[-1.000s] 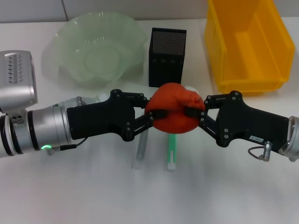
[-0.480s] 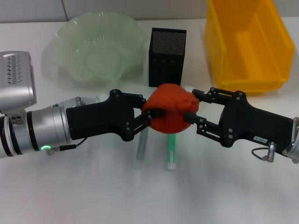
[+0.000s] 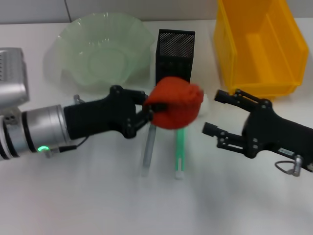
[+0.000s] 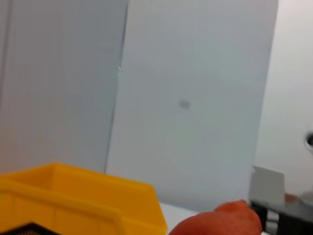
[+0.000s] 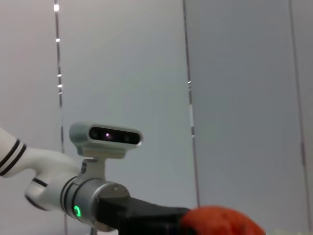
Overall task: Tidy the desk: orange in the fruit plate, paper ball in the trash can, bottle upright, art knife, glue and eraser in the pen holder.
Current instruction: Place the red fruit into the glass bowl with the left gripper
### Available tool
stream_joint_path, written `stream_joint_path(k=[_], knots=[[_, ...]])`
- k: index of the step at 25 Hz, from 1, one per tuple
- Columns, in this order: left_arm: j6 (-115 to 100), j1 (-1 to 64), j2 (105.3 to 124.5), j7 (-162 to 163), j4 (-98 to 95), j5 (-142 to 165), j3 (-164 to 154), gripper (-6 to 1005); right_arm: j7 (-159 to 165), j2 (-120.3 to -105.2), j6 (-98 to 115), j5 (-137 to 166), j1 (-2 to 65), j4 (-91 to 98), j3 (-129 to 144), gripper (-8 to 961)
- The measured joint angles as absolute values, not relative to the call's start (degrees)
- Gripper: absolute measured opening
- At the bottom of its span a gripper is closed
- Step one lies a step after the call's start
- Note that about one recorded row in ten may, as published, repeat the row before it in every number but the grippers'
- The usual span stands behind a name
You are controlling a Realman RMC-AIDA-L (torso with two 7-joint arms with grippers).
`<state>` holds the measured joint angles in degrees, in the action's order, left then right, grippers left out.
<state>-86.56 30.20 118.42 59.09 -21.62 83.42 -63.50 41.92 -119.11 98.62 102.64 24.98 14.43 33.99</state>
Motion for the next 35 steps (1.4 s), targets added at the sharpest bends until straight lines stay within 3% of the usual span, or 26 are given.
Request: stream_joint_path(k=[25, 35], knots=[[-83.9, 31.4, 118.98, 56.2, -16.1, 73.5, -58.4, 58, 42.7, -119.18, 90.9, 103.3, 23.1, 13.2, 33.7, 783], [-60.7, 35.3, 119.18, 46.2, -8.2, 50.9, -58.6, 74, 43.3, -119.26, 90.9, 103.3, 23.1, 13.2, 33.7, 784]])
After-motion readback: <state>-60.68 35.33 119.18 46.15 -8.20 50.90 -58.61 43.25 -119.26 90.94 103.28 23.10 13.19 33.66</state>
